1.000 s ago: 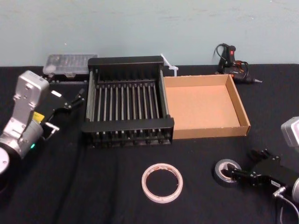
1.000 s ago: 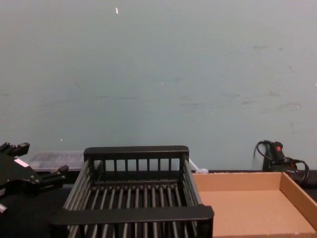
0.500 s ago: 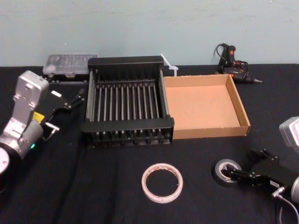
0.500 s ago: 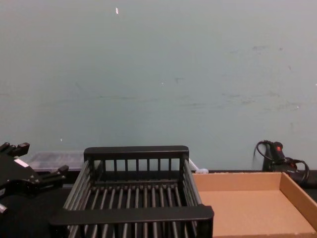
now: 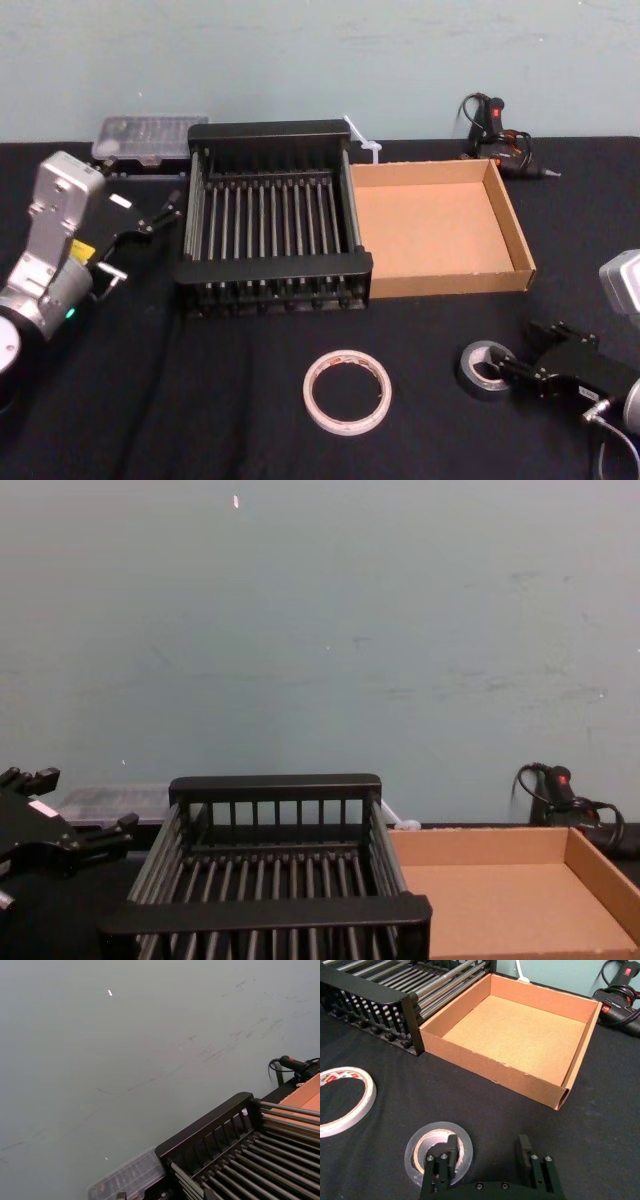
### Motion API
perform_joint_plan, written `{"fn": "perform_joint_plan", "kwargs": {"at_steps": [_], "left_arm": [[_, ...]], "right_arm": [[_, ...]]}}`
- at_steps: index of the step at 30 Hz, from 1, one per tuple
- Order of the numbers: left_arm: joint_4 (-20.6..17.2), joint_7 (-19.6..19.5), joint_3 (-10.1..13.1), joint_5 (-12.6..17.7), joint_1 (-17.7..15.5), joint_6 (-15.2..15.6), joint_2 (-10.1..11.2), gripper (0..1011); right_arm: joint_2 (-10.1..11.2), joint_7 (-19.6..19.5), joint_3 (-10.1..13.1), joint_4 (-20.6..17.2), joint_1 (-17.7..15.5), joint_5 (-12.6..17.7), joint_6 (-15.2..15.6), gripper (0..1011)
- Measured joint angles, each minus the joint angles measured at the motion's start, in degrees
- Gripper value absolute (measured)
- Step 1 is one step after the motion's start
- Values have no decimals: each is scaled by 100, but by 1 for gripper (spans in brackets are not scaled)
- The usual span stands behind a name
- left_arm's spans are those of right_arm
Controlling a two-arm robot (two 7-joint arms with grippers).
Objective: Pick up the white tape and place it into the black box , Pick up the silver tape and place it into the brown box.
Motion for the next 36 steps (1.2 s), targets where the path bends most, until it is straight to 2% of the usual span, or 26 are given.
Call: {"fn": "perform_joint_plan", "kwargs": {"at_steps": [1, 3, 4, 6, 10, 11, 17, 20, 36], "left_arm": [[0, 0, 0, 0, 0, 0, 0, 1001], [0, 0, 0, 0, 0, 0, 0, 1001], [0, 0, 0, 0, 0, 0, 0, 1001], [0, 0, 0, 0, 0, 0, 0, 1001], [0, 0, 0, 0, 0, 0, 0, 1001], [0, 0, 0, 0, 0, 0, 0, 1001], [0, 0, 0, 0, 0, 0, 0, 1001], [0, 0, 0, 0, 0, 0, 0, 1001], [0, 0, 0, 0, 0, 0, 0, 1001]], "right_arm": [[0, -1, 0, 0, -1, 1, -1, 735], [1, -2, 0, -2, -2, 2, -1, 705], [0, -3, 0, -3, -3, 2, -2, 638], [0, -4, 0, -4, -3, 3, -3, 599], [1, -7, 0, -4, -4, 5, -4, 433], [1, -8, 0, -4, -4, 6, -4, 433], [1, -8, 0, -4, -5, 8, -4, 215], [1, -9, 1, -4, -5, 9, -5, 145], [-12, 9, 11, -2, -9, 7, -9, 132]]}}
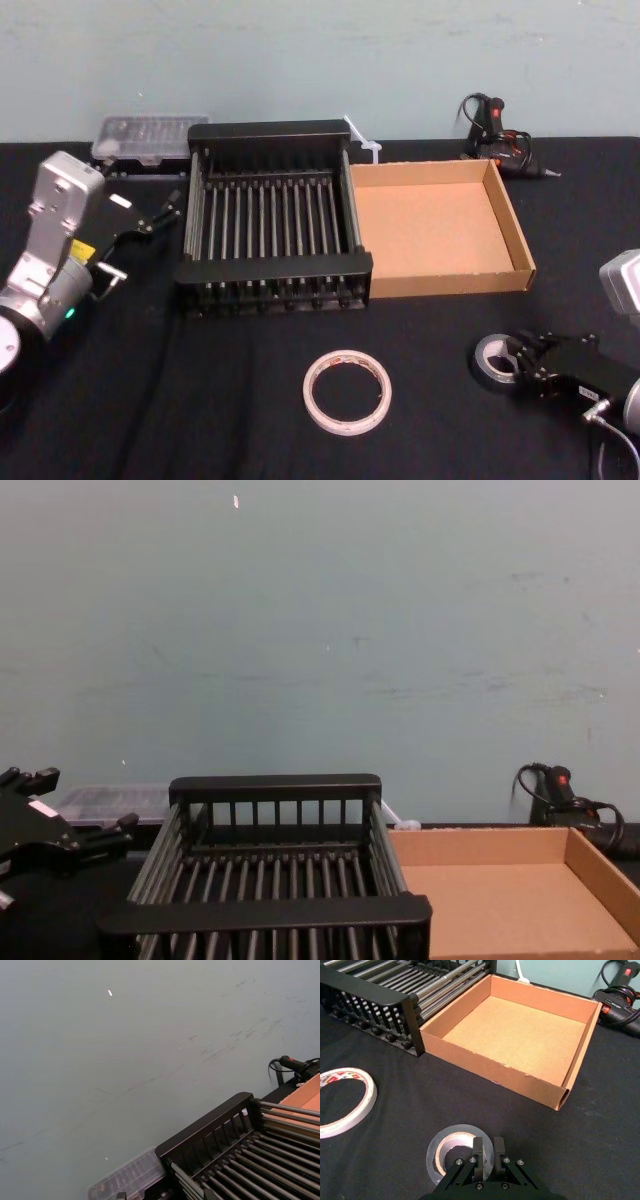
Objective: Pick up the white tape and place it into the black box , Pick up the silver tape and place it into the brown box.
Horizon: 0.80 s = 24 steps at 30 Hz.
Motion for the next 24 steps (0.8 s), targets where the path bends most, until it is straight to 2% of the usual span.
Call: {"fn": "perform_joint_plan", "kwargs": {"at_steps": [13, 24], "left_arm": [[0, 0, 0, 0, 0, 0, 0, 1001], [0, 0, 0, 0, 0, 0, 0, 1001]], "right_arm": [[-68, 177, 130, -6, -27, 168, -219, 132], [-121, 250, 368, -156, -281, 372, -899, 132]]}}
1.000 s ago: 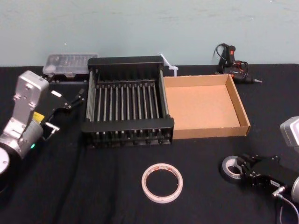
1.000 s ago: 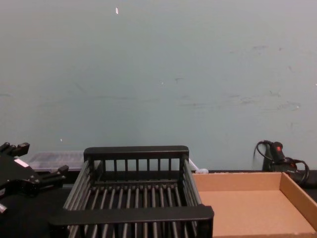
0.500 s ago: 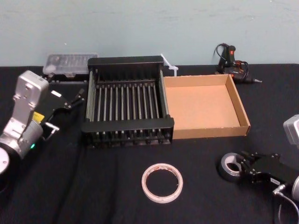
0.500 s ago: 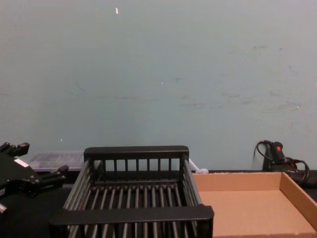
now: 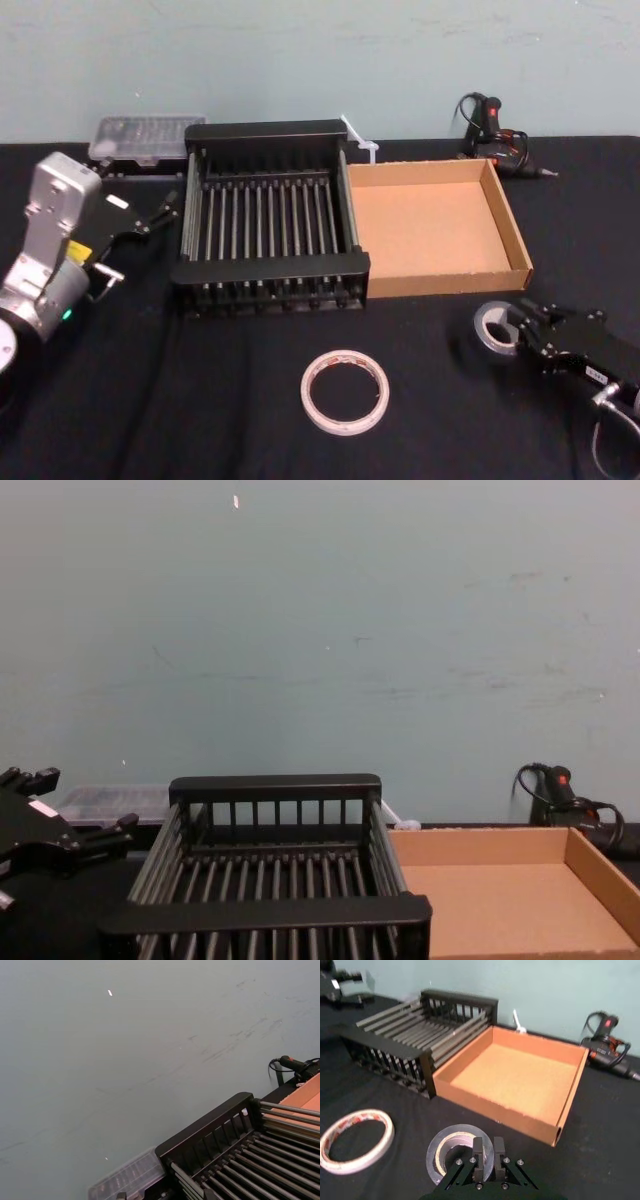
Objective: Pick up the white tape and place it into the black box , Pick up the silver tape and place it into the brown box.
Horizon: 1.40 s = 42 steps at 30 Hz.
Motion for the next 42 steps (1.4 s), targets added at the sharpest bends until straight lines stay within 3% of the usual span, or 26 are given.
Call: {"fn": "perform_joint_plan", "kwargs": {"at_steps": [6, 20, 29, 42], "left_arm": [[0, 0, 0, 0, 0, 0, 0, 1001], [0, 0, 0, 0, 0, 0, 0, 1001], [0, 0, 0, 0, 0, 0, 0, 1001], [0, 0, 0, 0, -1, 0, 0, 1001]], "right_arm": [[-29, 46, 118, -76, -102, 109, -312, 132], [-108, 41, 186, -81, -67, 199, -546, 132], [-173, 24, 125, 33, 129, 215, -486, 132], [-301, -51, -96, 439, 759, 262, -225, 132]]}}
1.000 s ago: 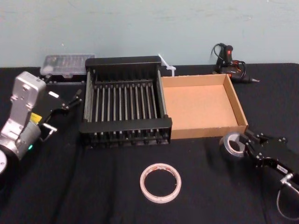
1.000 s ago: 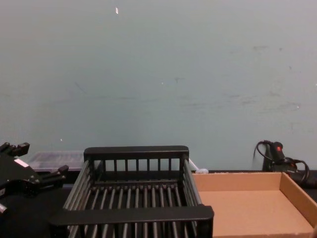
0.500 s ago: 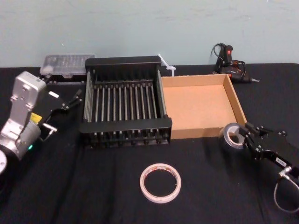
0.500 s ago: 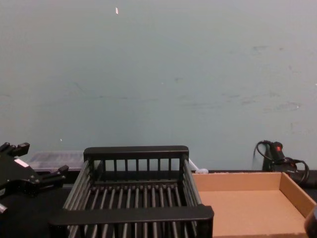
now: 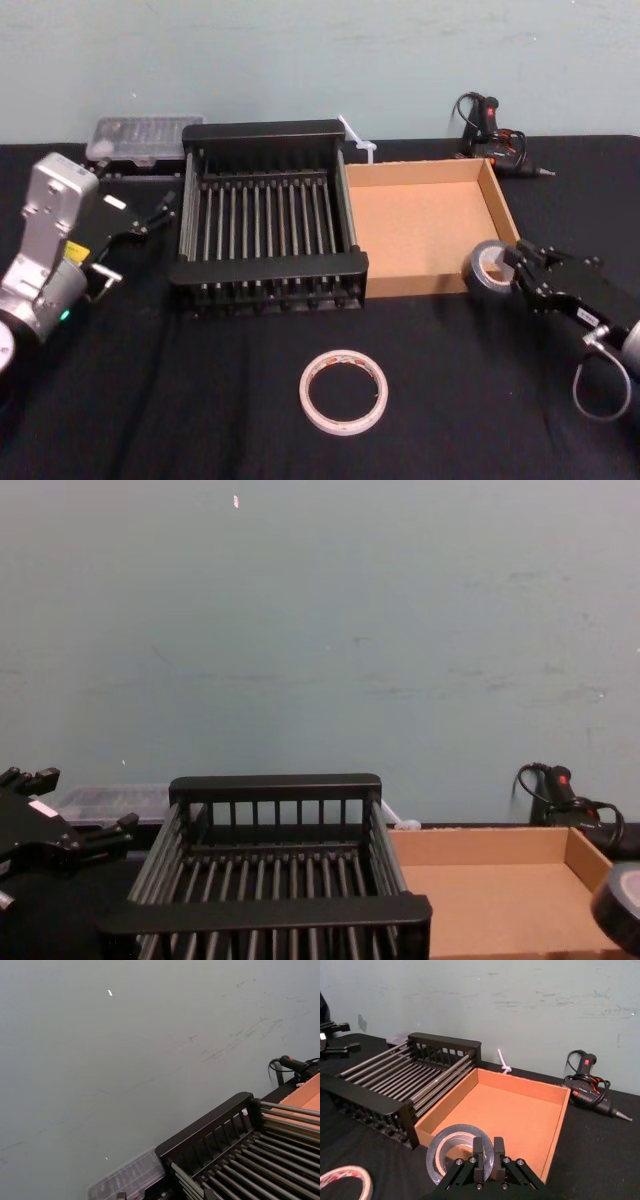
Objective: Pick up the white tape and place it into the black box , Pick up the silver tape and place it into the brown box.
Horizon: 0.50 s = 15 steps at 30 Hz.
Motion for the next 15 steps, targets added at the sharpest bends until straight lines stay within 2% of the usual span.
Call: {"fn": "perform_joint_plan", "kwargs": {"at_steps": [15], "left_arm": [[0, 0, 0, 0, 0, 0, 0, 1001]], "right_arm": [[-226, -17, -387, 602, 767, -245, 114, 132]]}}
